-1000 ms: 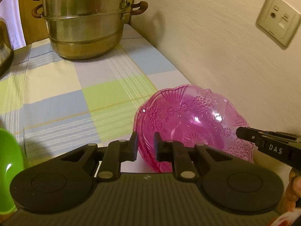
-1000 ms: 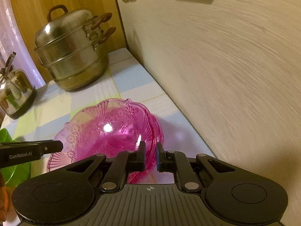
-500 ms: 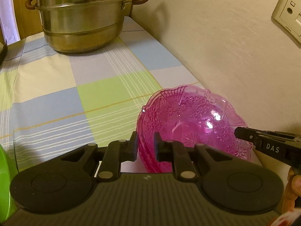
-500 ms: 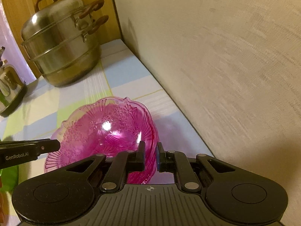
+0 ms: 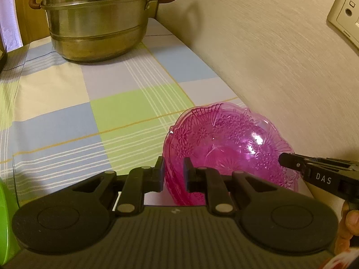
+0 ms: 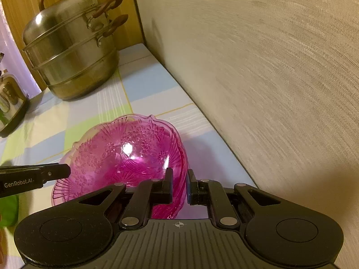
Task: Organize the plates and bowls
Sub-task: 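Lower the pink plate onto the stack and open both grippers, then withdraw both grippers away from the plate stack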
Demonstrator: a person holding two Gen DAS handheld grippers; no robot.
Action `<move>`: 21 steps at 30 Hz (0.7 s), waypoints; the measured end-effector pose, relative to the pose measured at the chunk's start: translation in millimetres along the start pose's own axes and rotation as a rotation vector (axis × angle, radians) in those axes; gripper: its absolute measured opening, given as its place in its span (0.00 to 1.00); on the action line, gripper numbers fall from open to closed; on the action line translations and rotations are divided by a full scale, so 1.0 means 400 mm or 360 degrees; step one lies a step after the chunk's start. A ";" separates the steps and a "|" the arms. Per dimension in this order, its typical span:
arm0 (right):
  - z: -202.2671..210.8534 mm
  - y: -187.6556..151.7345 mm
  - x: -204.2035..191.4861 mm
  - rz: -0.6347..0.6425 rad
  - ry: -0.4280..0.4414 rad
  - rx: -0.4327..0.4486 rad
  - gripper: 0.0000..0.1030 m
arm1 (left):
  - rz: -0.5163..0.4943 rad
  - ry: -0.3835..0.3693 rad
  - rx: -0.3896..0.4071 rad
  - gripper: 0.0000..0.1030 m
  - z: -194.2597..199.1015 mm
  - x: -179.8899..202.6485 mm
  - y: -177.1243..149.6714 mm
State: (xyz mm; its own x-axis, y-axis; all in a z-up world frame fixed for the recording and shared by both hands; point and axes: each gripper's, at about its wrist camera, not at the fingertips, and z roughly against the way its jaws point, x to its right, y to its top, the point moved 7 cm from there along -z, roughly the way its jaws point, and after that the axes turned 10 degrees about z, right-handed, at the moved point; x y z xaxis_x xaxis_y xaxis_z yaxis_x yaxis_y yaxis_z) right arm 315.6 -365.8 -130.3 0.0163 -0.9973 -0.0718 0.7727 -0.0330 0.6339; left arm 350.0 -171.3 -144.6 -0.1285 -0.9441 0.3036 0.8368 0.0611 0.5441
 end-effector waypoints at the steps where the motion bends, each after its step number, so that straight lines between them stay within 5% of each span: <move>1: 0.000 0.000 0.000 0.0001 -0.0001 0.0001 0.11 | -0.0002 0.0002 0.0002 0.14 -0.001 0.000 0.000; 4: -0.001 -0.001 0.001 0.0004 -0.0004 0.0002 0.11 | -0.0010 -0.0007 0.0009 0.15 -0.002 0.003 0.000; 6: -0.003 -0.001 -0.002 0.0017 -0.0004 0.0005 0.12 | -0.0002 -0.0028 0.0026 0.26 -0.001 0.004 0.002; 8: -0.004 -0.002 0.002 -0.0007 0.0017 0.0016 0.25 | 0.0019 -0.0038 0.0068 0.42 0.008 0.000 0.006; 10: 0.005 0.001 0.011 -0.0049 0.0022 0.0057 0.56 | 0.0040 -0.0033 0.0094 0.42 0.022 -0.006 0.007; 18: 0.067 -0.015 0.039 -0.0177 0.0048 0.0107 0.57 | 0.0121 -0.0034 0.0149 0.50 0.106 -0.034 -0.020; 21: 0.100 -0.033 0.038 -0.0222 0.0070 0.0099 0.57 | 0.0122 0.0023 0.0189 0.60 0.153 -0.041 -0.042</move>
State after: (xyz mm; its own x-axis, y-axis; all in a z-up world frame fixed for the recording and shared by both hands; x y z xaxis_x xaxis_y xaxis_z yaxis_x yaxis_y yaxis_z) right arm 280.3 -383.1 -109.0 -0.0594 -0.9789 -0.1953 0.7287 -0.1763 0.6618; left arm 305.5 -136.9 -111.0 -0.0582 -0.9398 0.3368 0.7747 0.1702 0.6089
